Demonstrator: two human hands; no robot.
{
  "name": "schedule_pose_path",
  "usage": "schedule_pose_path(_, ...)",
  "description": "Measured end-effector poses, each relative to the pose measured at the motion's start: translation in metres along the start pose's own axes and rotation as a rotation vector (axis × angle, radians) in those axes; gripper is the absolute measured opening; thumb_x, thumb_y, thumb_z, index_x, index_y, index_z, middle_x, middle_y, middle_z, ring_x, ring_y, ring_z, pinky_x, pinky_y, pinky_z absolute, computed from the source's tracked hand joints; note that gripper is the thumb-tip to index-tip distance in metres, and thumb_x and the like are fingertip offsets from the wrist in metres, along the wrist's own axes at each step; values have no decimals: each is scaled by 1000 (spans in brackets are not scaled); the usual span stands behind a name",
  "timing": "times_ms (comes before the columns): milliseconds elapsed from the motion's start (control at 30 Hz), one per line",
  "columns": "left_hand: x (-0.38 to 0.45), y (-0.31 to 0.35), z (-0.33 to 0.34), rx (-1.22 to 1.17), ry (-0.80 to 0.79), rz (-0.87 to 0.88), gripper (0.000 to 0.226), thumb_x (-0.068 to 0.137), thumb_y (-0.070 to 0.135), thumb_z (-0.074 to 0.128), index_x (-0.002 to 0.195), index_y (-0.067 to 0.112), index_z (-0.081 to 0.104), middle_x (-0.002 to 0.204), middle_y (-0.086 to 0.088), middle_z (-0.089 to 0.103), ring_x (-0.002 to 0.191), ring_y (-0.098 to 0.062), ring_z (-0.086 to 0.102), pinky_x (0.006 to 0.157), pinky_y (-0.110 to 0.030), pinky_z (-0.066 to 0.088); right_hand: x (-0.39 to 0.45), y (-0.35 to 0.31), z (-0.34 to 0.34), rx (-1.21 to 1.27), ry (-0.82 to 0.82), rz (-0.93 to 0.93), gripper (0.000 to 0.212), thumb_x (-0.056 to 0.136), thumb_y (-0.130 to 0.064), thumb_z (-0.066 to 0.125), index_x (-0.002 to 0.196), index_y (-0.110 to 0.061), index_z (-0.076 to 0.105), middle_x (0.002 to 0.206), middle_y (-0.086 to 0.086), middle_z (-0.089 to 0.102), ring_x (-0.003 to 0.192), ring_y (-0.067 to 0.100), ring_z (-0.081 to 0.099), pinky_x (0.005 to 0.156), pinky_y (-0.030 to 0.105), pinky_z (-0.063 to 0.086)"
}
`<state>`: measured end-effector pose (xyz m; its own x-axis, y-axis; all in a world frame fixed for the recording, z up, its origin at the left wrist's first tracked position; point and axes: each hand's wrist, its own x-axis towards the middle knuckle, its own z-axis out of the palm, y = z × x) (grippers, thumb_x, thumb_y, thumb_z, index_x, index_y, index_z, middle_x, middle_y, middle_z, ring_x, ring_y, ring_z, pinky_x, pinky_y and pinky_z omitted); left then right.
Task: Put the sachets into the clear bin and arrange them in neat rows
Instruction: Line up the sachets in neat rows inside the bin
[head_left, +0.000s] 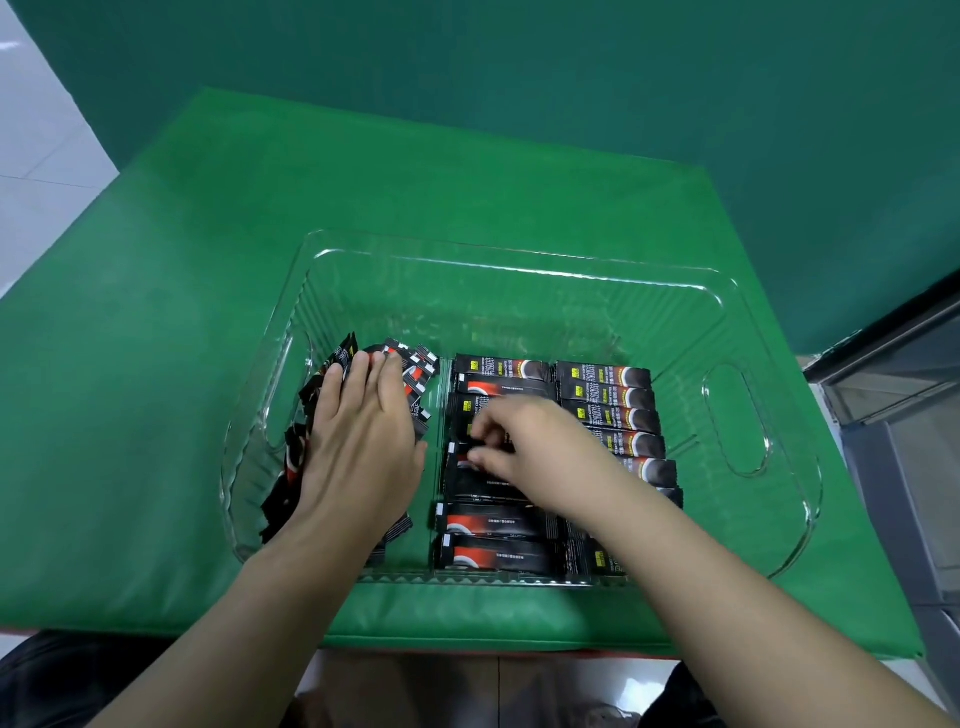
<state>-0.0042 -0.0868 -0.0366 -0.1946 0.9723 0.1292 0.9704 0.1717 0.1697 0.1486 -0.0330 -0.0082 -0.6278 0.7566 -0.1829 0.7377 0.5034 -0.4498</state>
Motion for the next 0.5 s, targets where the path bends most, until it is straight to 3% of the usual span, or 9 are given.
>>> schedule_pose_path(133, 0, 0, 0, 18, -5, -8, 84, 90, 33, 60, 149, -2, 11, 156, -15, 23, 147, -23, 7, 116, -34, -9, 51, -6, 2, 31, 118, 4, 29, 93, -22, 58, 121, -13, 59, 123, 5, 61, 115, 22, 53, 96, 32, 41)
schedule_pose_path(267, 1, 0, 2, 36, -7, 2, 85, 88, 34, 62, 148, -3, 15, 155, -15, 26, 147, -23, 10, 116, -34, -8, 90, -11, 11, 48, 124, 23, 34, 94, -20, 56, 126, -9, 56, 123, 10, 62, 116, 28, 53, 97, 36, 42)
schedule_pose_path(400, 2, -6, 8, 97, -2, 20, 75, 77, 30, 73, 138, 0, 41, 144, -21, 43, 142, -30, 29, 116, -37, 1, 105, -17, 20, 117, 88, 83, 31, 94, -17, 55, 123, -7, 58, 118, 13, 64, 111, 30, 57, 95, 36, 45)
schedule_pose_path(500, 3, -7, 12, 137, -46, 44, 47, 69, 28, 79, 108, 8, 64, 134, -27, 52, 133, -37, 41, 113, -43, 10, 106, -19, 23, 147, 105, 88, 25, 93, -15, 56, 116, -9, 62, 114, 11, 65, 108, 28, 57, 91, 32, 45)
